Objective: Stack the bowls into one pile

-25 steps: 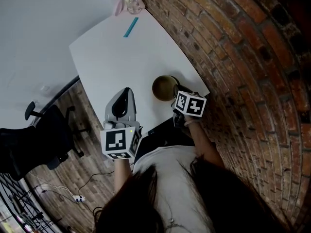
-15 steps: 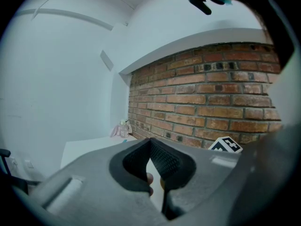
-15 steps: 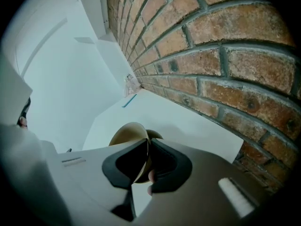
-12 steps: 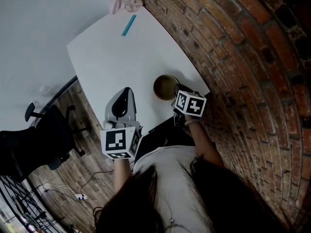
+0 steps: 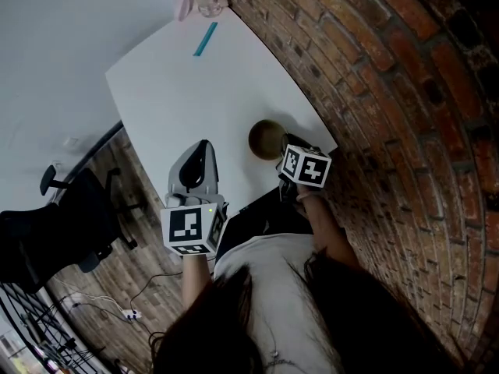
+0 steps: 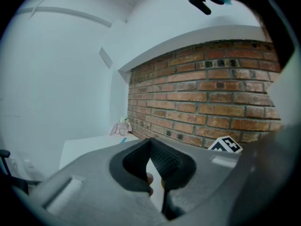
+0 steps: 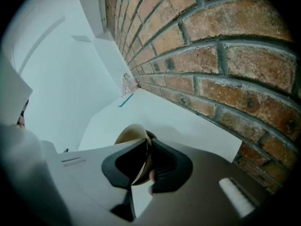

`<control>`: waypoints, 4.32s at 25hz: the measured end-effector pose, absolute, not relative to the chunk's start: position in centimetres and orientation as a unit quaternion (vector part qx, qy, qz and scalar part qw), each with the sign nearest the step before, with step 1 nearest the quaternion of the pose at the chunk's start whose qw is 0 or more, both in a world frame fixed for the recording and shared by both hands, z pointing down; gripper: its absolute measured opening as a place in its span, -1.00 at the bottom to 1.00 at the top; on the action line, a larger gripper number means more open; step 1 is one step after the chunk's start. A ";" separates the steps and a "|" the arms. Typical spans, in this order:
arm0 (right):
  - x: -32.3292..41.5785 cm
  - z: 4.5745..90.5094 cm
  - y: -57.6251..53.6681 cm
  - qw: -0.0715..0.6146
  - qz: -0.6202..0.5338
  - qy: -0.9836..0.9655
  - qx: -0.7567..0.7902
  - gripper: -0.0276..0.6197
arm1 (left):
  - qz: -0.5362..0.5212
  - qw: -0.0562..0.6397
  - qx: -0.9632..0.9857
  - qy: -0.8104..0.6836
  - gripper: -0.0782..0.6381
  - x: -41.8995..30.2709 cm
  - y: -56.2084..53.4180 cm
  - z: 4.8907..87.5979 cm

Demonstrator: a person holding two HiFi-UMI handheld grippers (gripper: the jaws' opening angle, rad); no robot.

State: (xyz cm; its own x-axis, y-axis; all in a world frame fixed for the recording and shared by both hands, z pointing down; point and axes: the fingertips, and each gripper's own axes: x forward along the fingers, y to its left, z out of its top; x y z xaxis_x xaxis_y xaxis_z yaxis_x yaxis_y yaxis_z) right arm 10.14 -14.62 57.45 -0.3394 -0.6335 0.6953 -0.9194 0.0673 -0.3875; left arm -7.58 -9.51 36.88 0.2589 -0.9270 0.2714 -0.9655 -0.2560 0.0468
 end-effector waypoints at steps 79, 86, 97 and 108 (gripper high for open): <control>6.5 36.5 -15.1 0.045 0.056 -0.858 0.508 -0.91 | 0.049 0.043 0.777 -0.627 -0.78 -9.1 -8.2 32.1; 6.0 34.8 -14.7 0.027 0.028 -0.867 0.497 -0.91 | 0.045 0.038 0.775 -0.630 -0.78 -9.1 -8.2 31.7; 5.5 33.3 -14.1 0.019 0.004 -0.874 0.486 -0.91 | 0.042 0.036 0.776 -0.629 -0.78 -9.3 -8.5 31.5; 5.3 33.4 -14.0 0.026 0.002 -0.872 0.489 -0.91 | 0.042 0.037 0.781 -0.623 -0.78 -9.5 -8.5 31.7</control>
State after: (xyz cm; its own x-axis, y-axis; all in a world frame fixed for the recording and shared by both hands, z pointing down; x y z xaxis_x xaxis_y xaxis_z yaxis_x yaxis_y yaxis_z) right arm 5.34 -13.96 33.43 -0.5200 -0.8528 0.0471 -0.8531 0.5213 0.0209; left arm -9.52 -8.48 31.66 0.2214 -0.9688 0.1115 -0.9750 -0.2220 0.0069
